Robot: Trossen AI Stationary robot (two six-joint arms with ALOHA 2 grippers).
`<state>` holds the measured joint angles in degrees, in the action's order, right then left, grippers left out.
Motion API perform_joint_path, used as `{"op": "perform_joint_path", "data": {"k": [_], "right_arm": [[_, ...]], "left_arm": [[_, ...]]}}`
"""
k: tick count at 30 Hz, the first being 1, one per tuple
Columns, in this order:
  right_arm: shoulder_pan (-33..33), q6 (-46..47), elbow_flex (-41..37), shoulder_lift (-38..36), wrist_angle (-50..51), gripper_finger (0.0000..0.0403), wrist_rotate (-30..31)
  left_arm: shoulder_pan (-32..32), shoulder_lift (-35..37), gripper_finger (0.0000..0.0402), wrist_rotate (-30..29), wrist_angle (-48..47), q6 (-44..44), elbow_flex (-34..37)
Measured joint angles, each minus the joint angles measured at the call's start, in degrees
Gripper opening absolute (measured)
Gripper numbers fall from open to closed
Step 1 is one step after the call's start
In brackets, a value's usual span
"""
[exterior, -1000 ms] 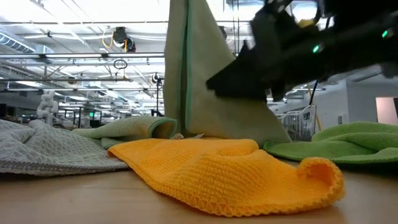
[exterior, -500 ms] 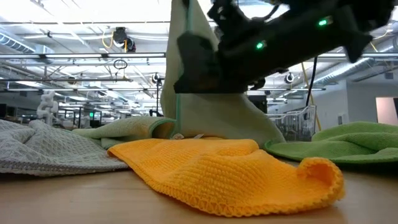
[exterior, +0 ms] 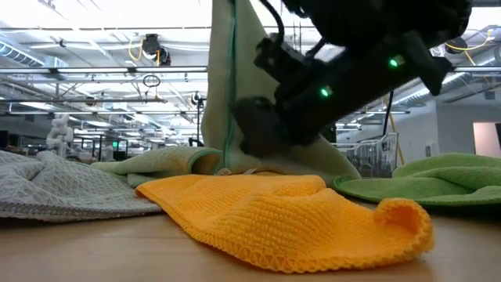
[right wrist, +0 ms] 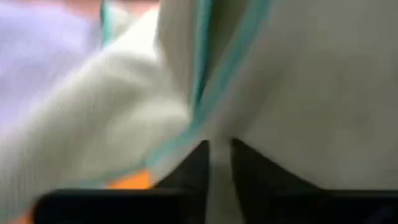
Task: Fold microfiber towels
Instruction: Fold the right light green microfiber towel
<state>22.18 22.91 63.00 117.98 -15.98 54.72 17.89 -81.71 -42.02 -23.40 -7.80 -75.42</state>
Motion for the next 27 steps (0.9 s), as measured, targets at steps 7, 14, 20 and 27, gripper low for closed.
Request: {"op": "perform_joint_path", "data": {"k": [7,14,20,27], "right_arm": [[-0.2,0.0,0.0,-4.2,9.9,0.0005,-14.1],[0.1,-2.5,0.0,-4.5,10.7,0.0039,-20.1],[0.4,-2.8,0.0,-4.5,12.5,0.0142,-12.5],[1.1,-8.1,-0.1,-4.5,16.5,0.0201,-9.2]], "left_arm": [[3.0,0.4,0.0030,-1.1,-6.0,4.6,0.0],[3.7,0.4,0.0030,-8.1,-16.2,11.7,0.0],[3.0,0.4,0.0030,-16.6,-20.5,14.4,0.0],[0.5,0.7,0.0030,-19.4,-24.4,16.5,0.0]]}}
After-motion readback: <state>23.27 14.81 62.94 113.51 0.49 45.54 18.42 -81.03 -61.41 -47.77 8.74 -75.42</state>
